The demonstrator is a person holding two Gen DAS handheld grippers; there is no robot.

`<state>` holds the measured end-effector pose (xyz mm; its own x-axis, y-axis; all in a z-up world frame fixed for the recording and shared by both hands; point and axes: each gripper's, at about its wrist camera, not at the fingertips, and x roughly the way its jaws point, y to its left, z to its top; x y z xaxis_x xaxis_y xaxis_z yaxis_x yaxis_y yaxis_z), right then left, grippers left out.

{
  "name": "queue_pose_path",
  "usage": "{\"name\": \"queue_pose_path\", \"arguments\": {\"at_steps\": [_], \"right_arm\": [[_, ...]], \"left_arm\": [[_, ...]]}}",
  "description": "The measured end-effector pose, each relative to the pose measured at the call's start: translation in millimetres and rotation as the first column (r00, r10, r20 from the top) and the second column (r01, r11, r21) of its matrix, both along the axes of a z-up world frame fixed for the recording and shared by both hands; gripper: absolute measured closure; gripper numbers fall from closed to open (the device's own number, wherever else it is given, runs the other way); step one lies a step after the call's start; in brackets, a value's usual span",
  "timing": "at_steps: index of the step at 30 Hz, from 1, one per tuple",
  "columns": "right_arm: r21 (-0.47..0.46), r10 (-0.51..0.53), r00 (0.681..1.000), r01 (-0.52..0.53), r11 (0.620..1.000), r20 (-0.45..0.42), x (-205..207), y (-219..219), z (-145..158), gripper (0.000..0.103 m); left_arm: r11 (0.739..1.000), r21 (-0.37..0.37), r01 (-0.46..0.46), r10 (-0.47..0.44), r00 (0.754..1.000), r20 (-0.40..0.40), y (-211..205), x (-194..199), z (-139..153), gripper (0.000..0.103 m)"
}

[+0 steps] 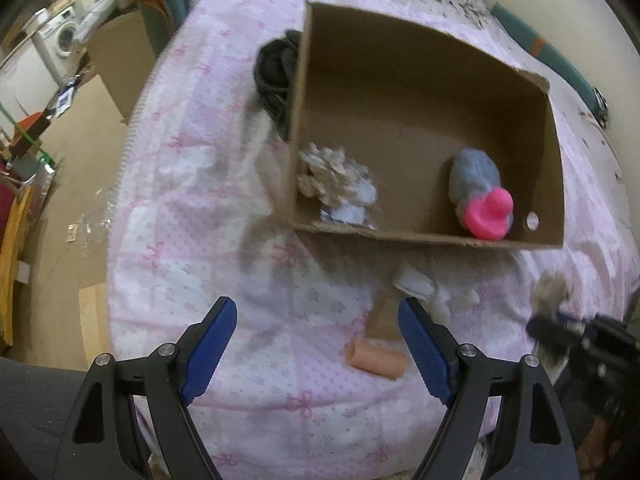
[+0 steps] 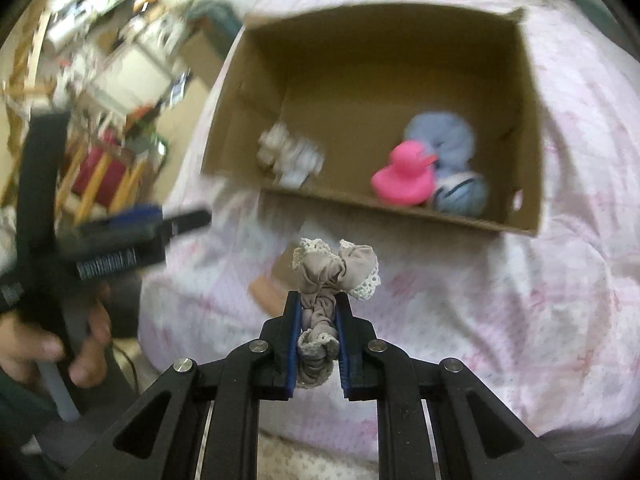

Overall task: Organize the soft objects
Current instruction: 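Grasp the small tan doll with the left tool while the right tool holds the hair tie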

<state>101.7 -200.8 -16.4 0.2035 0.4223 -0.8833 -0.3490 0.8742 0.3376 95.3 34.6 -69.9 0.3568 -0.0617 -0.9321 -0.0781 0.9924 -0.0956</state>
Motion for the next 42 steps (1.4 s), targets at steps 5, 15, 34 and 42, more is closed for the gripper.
{"name": "queue_pose_path", "arguments": {"at_steps": [5,15,34,42], "right_arm": [[-0.007,-0.135,0.991,0.135,0.991,0.015,9.8,-18.2,-6.4,0.086],[0.022,-0.211,0.978,0.211,0.977,-0.001,18.6,-30.4,-13.2,0.086],[0.011,-0.239,0.970,0.240,0.971,-0.053,25.7,-32.6,-25.9,0.085],[0.009,-0.239,0.970,0.240,0.971,-0.050,25.3,-33.1,-25.3,0.086]], "left_arm": [[0.999,0.000,0.048,-0.048,0.996,-0.071,-13.3,0.5,-17.1,0.022],[0.993,-0.043,0.111,-0.117,0.976,-0.184,-34.4,6.4,-46.6,0.022],[0.964,0.016,0.265,-0.249,0.926,-0.284,-80.0,3.2,-98.2,0.057],[0.968,-0.011,0.250,-0.243,0.927,-0.287,-71.3,-2.5,-95.7,0.096]]}}
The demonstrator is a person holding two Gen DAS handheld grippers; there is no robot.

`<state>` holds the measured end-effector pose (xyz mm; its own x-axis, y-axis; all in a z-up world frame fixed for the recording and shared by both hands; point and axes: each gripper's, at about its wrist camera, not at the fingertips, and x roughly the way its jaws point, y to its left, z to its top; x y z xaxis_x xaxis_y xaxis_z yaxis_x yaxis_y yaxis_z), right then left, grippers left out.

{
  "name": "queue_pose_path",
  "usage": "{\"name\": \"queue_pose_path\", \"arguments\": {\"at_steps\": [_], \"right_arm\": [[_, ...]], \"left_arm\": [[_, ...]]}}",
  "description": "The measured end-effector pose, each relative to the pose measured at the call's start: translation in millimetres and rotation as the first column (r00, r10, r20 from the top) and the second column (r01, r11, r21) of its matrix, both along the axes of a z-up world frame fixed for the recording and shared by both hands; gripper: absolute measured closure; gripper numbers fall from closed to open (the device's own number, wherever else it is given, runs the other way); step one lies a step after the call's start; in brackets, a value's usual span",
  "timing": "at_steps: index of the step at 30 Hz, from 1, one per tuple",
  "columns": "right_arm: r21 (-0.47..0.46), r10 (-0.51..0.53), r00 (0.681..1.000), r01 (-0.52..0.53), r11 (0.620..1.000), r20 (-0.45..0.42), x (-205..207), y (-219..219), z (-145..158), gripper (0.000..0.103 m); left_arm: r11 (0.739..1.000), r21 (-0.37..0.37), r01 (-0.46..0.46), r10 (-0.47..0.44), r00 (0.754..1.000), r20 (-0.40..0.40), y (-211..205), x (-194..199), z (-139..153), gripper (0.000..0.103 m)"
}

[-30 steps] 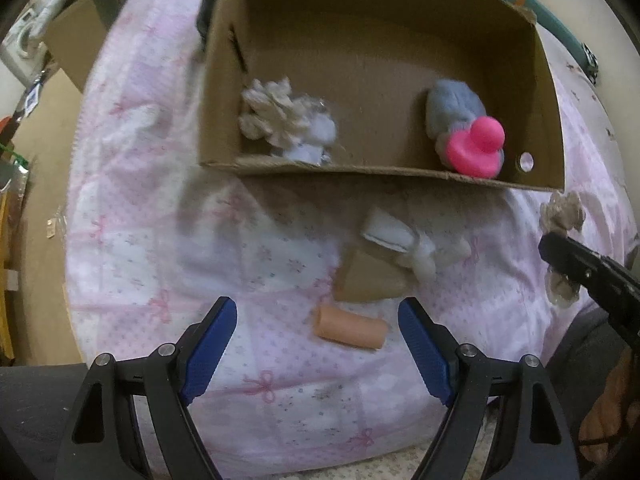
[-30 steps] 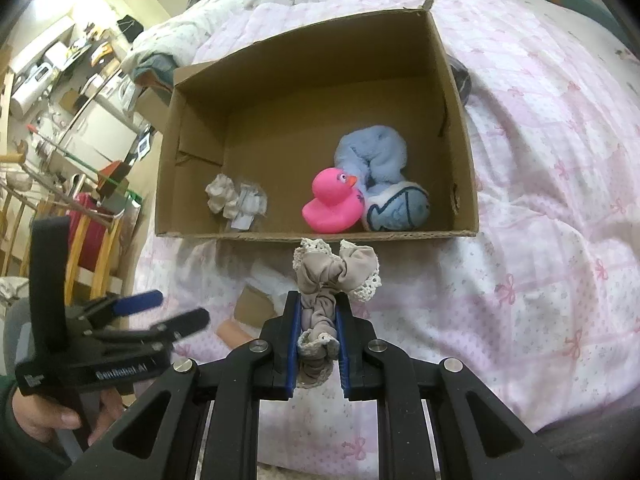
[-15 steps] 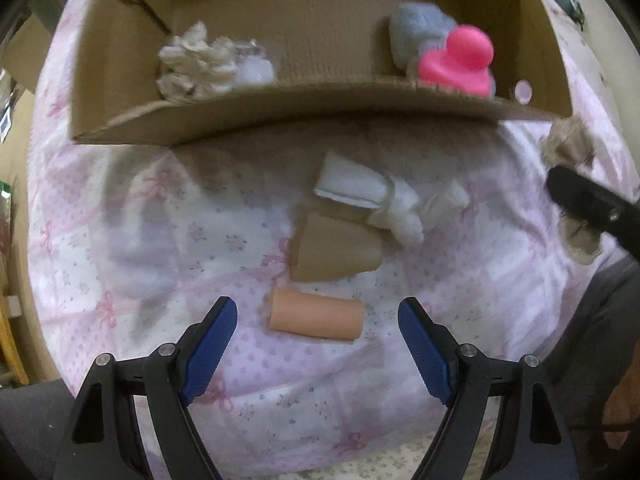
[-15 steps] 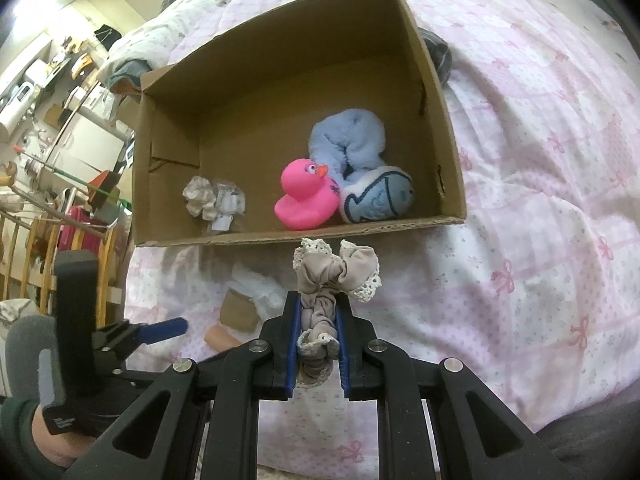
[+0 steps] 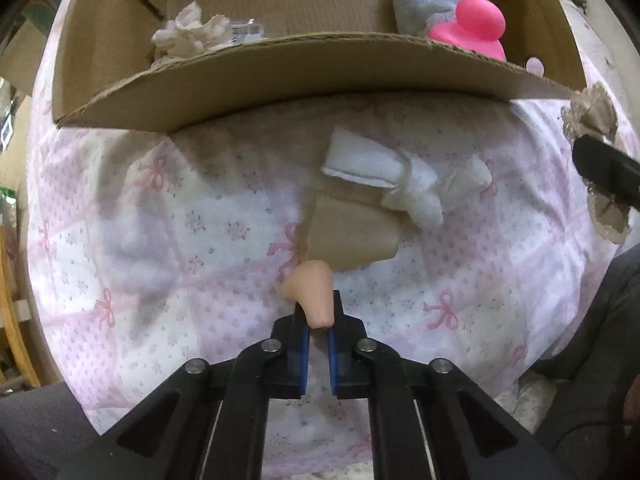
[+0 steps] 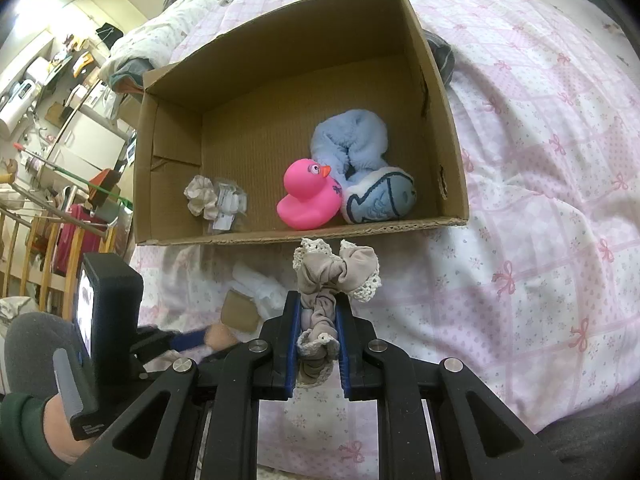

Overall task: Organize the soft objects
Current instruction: 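Grasp the small tan doll with the left tool while the right tool holds the hair tie, then carry the doll and hair tie over the box with both tools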

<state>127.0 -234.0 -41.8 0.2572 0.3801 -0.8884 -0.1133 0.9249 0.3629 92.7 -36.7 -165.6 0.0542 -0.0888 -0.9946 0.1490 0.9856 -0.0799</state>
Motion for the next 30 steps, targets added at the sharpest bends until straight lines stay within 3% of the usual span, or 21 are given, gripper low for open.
{"name": "queue_pose_path", "arguments": {"at_steps": [7,20,30], "right_arm": [[-0.004,-0.003,1.000,0.003,1.000,0.004,0.3,-0.4,1.1,0.086],[-0.013,0.033,0.999,-0.033,0.999,0.031,-6.2,5.3,4.5,0.086],[-0.010,0.056,0.996,-0.055,0.998,0.076,-12.6,9.1,14.6,0.085]], "left_arm": [[0.999,-0.042,-0.035,0.037,0.999,0.029,12.0,-6.7,13.2,0.096],[0.994,-0.034,-0.105,0.108,0.987,0.119,49.5,-5.3,42.2,0.096],[0.993,-0.039,-0.108,0.114,0.958,0.263,63.9,-18.7,102.4,0.096]]}}
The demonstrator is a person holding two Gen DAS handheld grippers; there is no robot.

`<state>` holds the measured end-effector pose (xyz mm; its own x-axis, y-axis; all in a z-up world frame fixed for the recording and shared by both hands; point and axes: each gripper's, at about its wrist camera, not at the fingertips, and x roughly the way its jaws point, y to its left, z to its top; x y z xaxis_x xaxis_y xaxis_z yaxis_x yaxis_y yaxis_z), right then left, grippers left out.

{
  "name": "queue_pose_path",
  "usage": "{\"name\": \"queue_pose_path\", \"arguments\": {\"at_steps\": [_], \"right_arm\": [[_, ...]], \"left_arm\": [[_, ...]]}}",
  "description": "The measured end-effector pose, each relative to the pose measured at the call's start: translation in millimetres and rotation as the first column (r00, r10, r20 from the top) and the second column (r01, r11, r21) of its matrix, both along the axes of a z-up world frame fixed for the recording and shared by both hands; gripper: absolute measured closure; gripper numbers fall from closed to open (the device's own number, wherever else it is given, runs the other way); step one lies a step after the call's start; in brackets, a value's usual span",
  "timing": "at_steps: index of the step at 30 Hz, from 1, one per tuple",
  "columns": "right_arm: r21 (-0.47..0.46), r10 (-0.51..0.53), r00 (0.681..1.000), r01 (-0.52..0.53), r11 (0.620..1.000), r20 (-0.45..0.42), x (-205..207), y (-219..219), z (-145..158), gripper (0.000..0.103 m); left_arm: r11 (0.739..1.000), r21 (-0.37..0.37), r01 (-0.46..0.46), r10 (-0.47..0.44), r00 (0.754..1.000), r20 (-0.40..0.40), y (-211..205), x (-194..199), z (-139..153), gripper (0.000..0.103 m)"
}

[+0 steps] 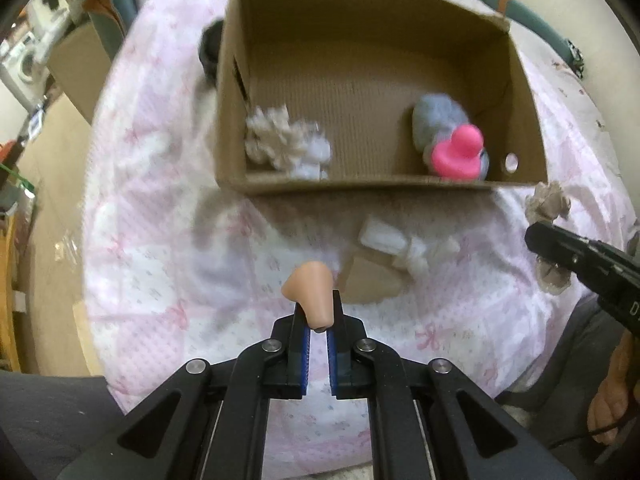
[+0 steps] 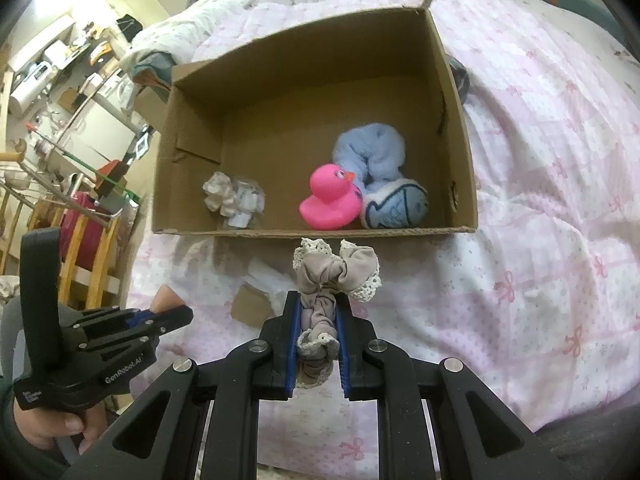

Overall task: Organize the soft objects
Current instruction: 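Carry the doll and hair tie over the box with both tools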

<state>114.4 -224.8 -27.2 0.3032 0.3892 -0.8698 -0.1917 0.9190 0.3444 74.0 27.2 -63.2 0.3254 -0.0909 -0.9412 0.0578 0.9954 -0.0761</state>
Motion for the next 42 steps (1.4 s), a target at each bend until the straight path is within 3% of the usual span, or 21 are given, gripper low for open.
{"name": "queue_pose_path", "arguments": {"at_steps": [9,18,26,31,42], "right_arm": [[0.064,0.018,0.994,-0.025,0.998,0.106,-8.7,-0.1,23.9,0.085],[0.118,-0.003,0.990,-0.014,0.993,0.140,-4.7,-6.6,41.1,0.085],[0.178,-0.021,0.983,-0.012,0.984,0.184,19.4,-14.9,64.0,0.085],[0.235,-0.041,0.979,-0.007,0.972,0.199,40.4,-20.2,69.1,0.085],[0.215,-0.058,0.983,0.020,0.976,0.173,70.8,-20.8,43.3,0.085]], "left_arm": [[0.999,0.022,-0.030,0.026,0.989,0.142,3.7,-5.6,41.5,0.096],[1.000,-0.012,-0.005,0.007,0.986,0.168,-11.4,15.0,48.4,0.096],[1.000,-0.025,-0.001,0.006,0.972,0.235,-13.9,51.0,83.0,0.096],[0.999,-0.014,-0.030,0.032,0.971,0.238,-9.3,77.7,82.7,0.096],[0.999,0.002,-0.052,0.051,0.977,0.207,-7.7,104.3,44.4,0.096]]}}
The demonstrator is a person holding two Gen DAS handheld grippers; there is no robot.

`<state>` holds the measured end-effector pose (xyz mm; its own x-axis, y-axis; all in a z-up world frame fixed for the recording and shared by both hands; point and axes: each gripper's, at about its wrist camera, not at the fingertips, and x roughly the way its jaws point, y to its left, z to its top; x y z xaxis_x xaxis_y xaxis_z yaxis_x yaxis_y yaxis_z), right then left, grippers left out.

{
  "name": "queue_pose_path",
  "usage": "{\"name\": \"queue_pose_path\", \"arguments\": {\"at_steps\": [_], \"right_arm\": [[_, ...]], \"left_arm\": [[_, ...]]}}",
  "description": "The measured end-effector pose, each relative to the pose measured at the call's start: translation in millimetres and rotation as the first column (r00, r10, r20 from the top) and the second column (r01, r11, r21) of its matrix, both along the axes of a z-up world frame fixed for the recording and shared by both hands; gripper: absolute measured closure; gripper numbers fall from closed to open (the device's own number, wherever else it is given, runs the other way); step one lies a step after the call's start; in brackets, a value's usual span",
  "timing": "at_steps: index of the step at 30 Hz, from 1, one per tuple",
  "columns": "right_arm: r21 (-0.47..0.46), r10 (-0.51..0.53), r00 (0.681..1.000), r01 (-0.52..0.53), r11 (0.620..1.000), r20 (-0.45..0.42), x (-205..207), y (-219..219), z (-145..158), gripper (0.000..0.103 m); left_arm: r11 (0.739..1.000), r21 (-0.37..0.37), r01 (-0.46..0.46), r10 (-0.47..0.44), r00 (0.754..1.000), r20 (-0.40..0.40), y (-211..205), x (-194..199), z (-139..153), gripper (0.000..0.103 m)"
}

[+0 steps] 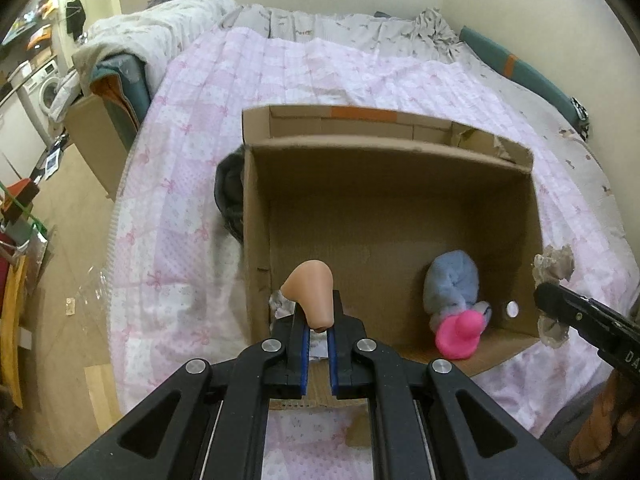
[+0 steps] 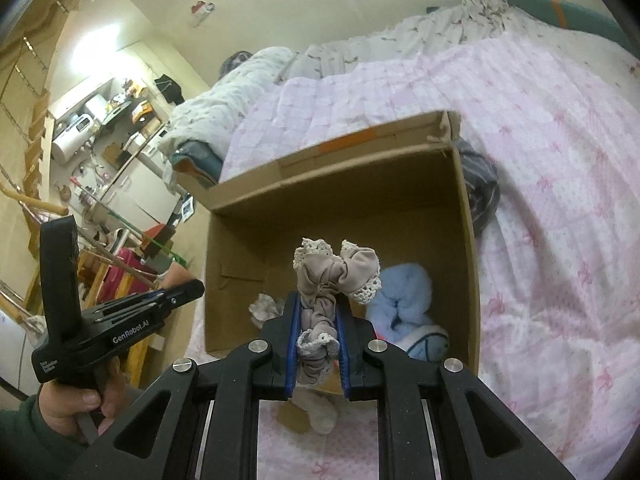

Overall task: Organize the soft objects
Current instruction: 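Carry the doll and hair tie over the box with both tools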

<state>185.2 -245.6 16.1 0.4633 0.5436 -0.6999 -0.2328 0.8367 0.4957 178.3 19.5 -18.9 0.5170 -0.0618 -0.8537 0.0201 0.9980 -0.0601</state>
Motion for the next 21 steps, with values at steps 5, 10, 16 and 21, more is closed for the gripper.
{"name": "queue_pose_path", "arguments": {"at_steps": [5,10,16,21], "right_arm": [[-0.040,0.002,0.999,-0.004,0.999,-0.039,0.7,7.6,-18.6,0.085],[-0.138,0.034,0.998,-0.041,0.990,-0.055,0.0,22.4,-30.4,0.085],[-0.209,0.037,0.999,-0.043,0.977,-0.031,-0.3,28.1,-32.8,0.085],[-0.232,0.018,0.999,-0.027,0.972,-0.040,5.0,28.0,-37.7,0.085]], "left_arm": [[0.999,0.040,0.014,-0.014,1.000,-0.014,-6.4,4.9,-24.0,0.096],[1.000,0.018,0.010,-0.009,1.000,-0.029,-7.7,8.3,-31.4,0.096],[1.000,-0.002,0.009,-0.009,0.999,-0.045,-9.0,9.4,-36.2,0.096],[1.000,-0.003,0.015,-0.015,0.999,-0.037,-10.7,8.2,-35.0,0.096]]}}
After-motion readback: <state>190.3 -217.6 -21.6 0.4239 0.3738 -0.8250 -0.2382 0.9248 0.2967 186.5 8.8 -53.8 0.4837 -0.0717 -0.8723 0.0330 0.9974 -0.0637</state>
